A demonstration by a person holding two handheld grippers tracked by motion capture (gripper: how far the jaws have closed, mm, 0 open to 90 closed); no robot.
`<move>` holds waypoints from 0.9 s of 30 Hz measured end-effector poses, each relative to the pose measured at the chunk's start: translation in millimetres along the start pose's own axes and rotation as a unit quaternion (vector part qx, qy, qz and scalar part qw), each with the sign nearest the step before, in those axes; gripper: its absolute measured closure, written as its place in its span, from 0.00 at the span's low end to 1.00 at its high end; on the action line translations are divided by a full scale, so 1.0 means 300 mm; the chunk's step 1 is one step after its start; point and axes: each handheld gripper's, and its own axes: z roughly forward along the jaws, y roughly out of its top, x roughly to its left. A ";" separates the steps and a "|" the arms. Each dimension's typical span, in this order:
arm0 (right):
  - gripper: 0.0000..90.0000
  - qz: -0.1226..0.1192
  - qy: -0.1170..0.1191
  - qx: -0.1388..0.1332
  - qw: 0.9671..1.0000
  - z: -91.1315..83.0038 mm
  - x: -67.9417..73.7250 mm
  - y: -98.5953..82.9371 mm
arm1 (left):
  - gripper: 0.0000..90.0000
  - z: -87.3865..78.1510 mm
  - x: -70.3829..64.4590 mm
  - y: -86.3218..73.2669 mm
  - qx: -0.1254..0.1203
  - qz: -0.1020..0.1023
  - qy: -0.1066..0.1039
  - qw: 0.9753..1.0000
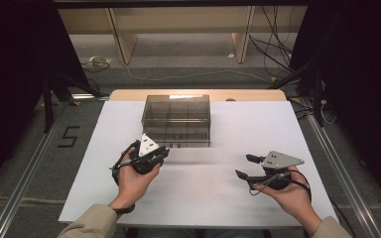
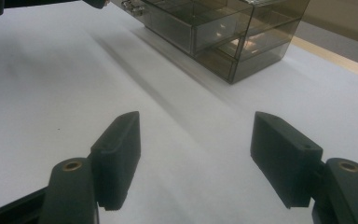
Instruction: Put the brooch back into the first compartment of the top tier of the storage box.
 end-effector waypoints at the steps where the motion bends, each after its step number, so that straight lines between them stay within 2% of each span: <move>1: 0.38 0.000 0.000 0.000 1.000 0.000 0.000 0.000 | 0.88 -0.001 0.002 0.001 0.000 0.000 0.001 1.000; 27: 0.37 0.002 0.001 -0.004 1.000 0.001 0.000 0.000 | 0.88 -0.013 0.031 0.023 -0.007 -0.003 0.017 1.000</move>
